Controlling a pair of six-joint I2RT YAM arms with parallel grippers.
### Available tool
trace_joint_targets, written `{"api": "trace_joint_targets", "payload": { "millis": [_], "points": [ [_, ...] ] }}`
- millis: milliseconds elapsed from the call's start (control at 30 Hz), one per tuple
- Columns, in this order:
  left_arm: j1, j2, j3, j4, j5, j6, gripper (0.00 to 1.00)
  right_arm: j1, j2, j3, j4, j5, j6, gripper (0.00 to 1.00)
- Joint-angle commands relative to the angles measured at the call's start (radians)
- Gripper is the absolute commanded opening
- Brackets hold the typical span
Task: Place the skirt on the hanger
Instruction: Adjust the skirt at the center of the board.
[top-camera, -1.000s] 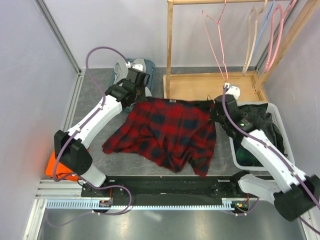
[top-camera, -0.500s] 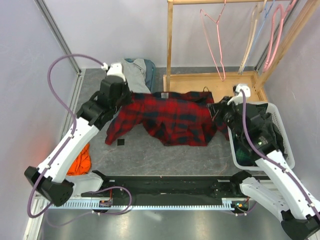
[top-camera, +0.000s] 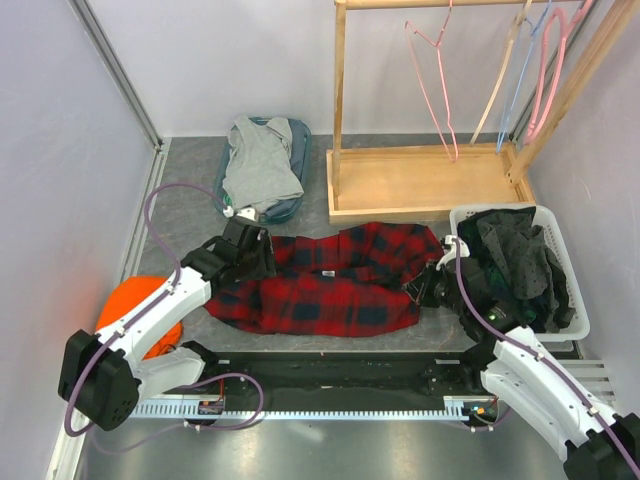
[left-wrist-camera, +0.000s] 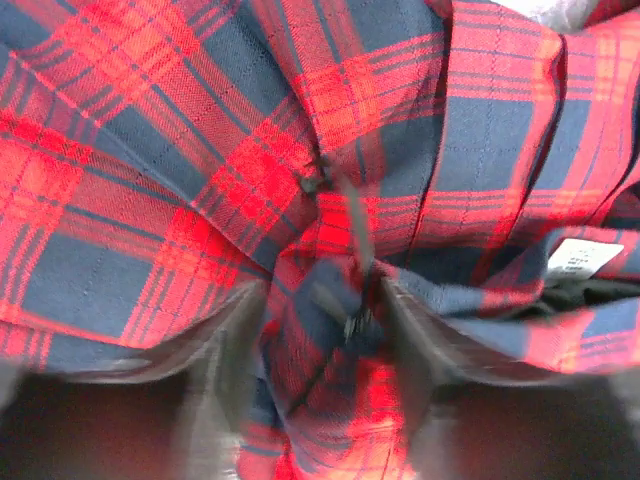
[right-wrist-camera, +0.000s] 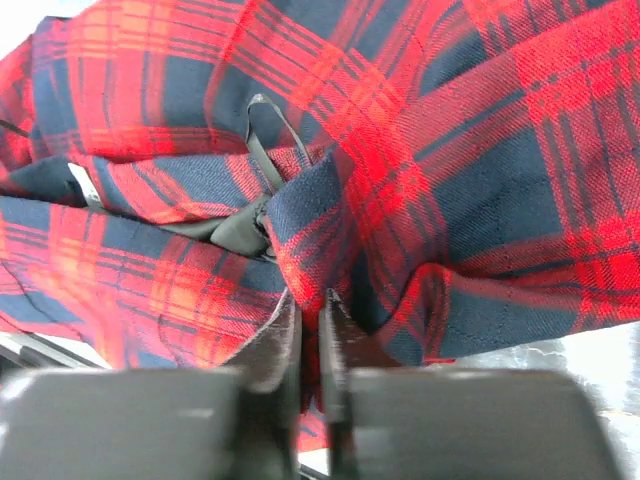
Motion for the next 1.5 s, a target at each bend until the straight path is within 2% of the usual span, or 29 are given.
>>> {"api": "trace_joint_targets", "payload": {
  "millis": [0, 67, 100, 167, 267, 467, 600, 700, 767, 900, 933, 967, 1000, 1033, 1133, 1300, 1467],
  "points": [
    [0.011, -0.045, 0.016, 0.082, 0.066, -0.023, 0.73, -0.006, 0.028, -0.011, 0.013, -0.038, -0.014, 0.31],
    [0.011, -0.043, 0.027, 0.094, 0.106, -0.014, 0.83, -0.008, 0.051, -0.006, 0.013, -0.059, -0.033, 0.52],
    [0.011, -0.039, 0.033, 0.108, 0.123, -0.005, 0.85, -0.006, 0.069, -0.002, 0.01, -0.061, -0.037, 0.56],
    [0.011, -0.011, 0.039, 0.116, 0.181, 0.0, 0.86, -0.006, 0.083, 0.024, -0.001, -0.049, -0.05, 0.67],
    [0.011, 0.033, 0.042, 0.12, 0.235, 0.001, 0.86, -0.006, 0.1, 0.093, -0.061, 0.02, -0.067, 0.78],
    [0.011, 0.056, 0.047, 0.11, 0.246, 0.001, 0.81, -0.008, 0.161, 0.236, -0.11, 0.105, -0.083, 0.84],
    [0.011, 0.043, 0.042, 0.09, 0.254, -0.006, 0.62, -0.006, 0.226, 0.285, -0.116, 0.127, -0.088, 0.84],
    [0.011, 0.013, 0.021, 0.085, 0.254, -0.008, 0.53, -0.006, 0.287, 0.29, -0.132, 0.129, -0.088, 0.8],
    [0.011, 0.001, 0.015, 0.071, 0.261, -0.002, 0.48, -0.005, 0.318, 0.279, -0.142, 0.117, -0.085, 0.72],
    [0.011, -0.002, 0.018, 0.038, 0.289, 0.009, 0.28, -0.008, 0.321, 0.27, -0.193, 0.109, -0.071, 0.54],
    [0.011, -0.008, 0.016, 0.033, 0.291, 0.012, 0.24, -0.005, 0.312, 0.271, -0.219, 0.117, -0.068, 0.43],
    [0.011, -0.01, 0.016, 0.022, 0.291, 0.017, 0.11, -0.005, 0.292, 0.271, -0.233, 0.121, -0.062, 0.38],
    [0.011, -0.014, 0.016, 0.018, 0.289, 0.023, 0.05, -0.006, 0.281, 0.273, -0.245, 0.126, -0.061, 0.32],
    [0.011, -0.017, 0.024, 0.008, 0.284, 0.035, 0.02, -0.005, 0.271, 0.28, -0.269, 0.132, -0.059, 0.19],
    [0.011, -0.028, 0.063, -0.028, 0.235, 0.044, 0.02, -0.008, 0.237, 0.323, -0.318, 0.181, -0.054, 0.0],
    [0.011, -0.046, 0.189, -0.074, 0.14, 0.06, 0.02, -0.005, 0.195, 0.467, -0.343, 0.29, -0.062, 0.0],
    [0.011, -0.031, 0.427, -0.124, -0.018, 0.127, 0.02, -0.005, 0.191, 0.63, -0.31, 0.407, -0.103, 0.0]
  ]
}}
